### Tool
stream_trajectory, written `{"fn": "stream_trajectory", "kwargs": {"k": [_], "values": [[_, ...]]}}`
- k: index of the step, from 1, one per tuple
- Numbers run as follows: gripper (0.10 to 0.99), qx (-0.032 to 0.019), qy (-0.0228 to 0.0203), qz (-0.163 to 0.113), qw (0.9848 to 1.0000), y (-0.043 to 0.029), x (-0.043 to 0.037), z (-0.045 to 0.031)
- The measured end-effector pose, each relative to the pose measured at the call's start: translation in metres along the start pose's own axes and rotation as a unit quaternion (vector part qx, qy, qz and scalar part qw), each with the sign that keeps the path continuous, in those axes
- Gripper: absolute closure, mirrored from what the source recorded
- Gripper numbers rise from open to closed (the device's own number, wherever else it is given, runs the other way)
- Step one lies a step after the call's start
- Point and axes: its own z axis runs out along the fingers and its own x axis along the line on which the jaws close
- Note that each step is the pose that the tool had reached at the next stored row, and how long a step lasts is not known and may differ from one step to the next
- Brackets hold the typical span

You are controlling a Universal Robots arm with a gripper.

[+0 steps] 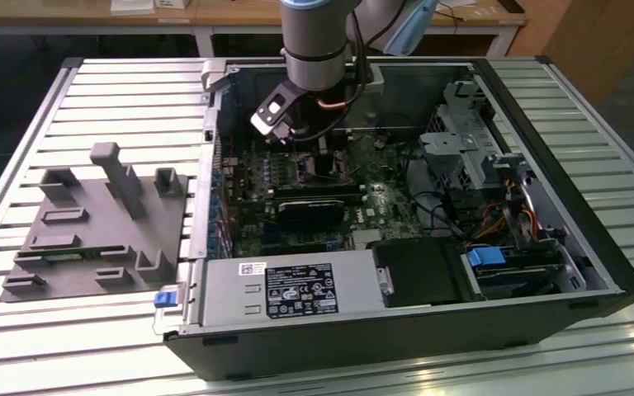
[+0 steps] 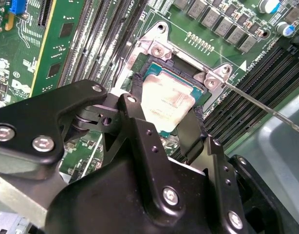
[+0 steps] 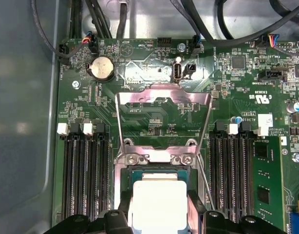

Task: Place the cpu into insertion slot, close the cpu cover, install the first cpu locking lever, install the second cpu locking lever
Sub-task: 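Place the cpu into insertion slot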

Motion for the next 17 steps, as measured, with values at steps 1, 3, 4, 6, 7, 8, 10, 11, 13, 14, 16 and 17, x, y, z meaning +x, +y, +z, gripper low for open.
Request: {"fn": "stream_trajectory", "kwargs": {"k": [1, 3, 4, 6, 7, 8, 10, 11, 13, 14, 16, 17], "values": [[0.553, 0.0001, -0.0001, 0.000, 1.0000, -0.0001, 0.0000, 0.0003], [0.553, 0.0002, -0.0003, 0.000, 1.0000, -0.0001, -0.0001, 0.0003], [0.553, 0.0002, -0.0002, 0.000, 1.0000, -0.0001, -0.0001, 0.0004], [0.553, 0.0000, 0.0000, 0.000, 1.0000, -0.0001, 0.0000, 0.0012], [0.553, 0.0001, -0.0002, 0.000, 1.0000, -0.0001, -0.0001, 0.0013], [0.553, 0.0001, -0.0002, 0.000, 1.0000, -0.0002, -0.0001, 0.0013], [0.553, 0.0002, -0.0002, 0.000, 1.0000, -0.0002, -0.0001, 0.0013], [0.553, 0.0001, -0.0001, 0.000, 1.0000, -0.0001, -0.0001, 0.0014], [0.553, 0.0001, -0.0001, 0.000, 1.0000, -0.0002, -0.0001, 0.0014], [0.541, 0.0001, -0.0001, 0.000, 1.0000, -0.0002, -0.0001, 0.0014], [0.478, 0.0001, -0.0001, 0.000, 1.0000, -0.0002, 0.0000, 0.0014], [0.478, 0.0001, -0.0001, 0.000, 1.0000, -0.0002, -0.0001, 0.0014]]}}
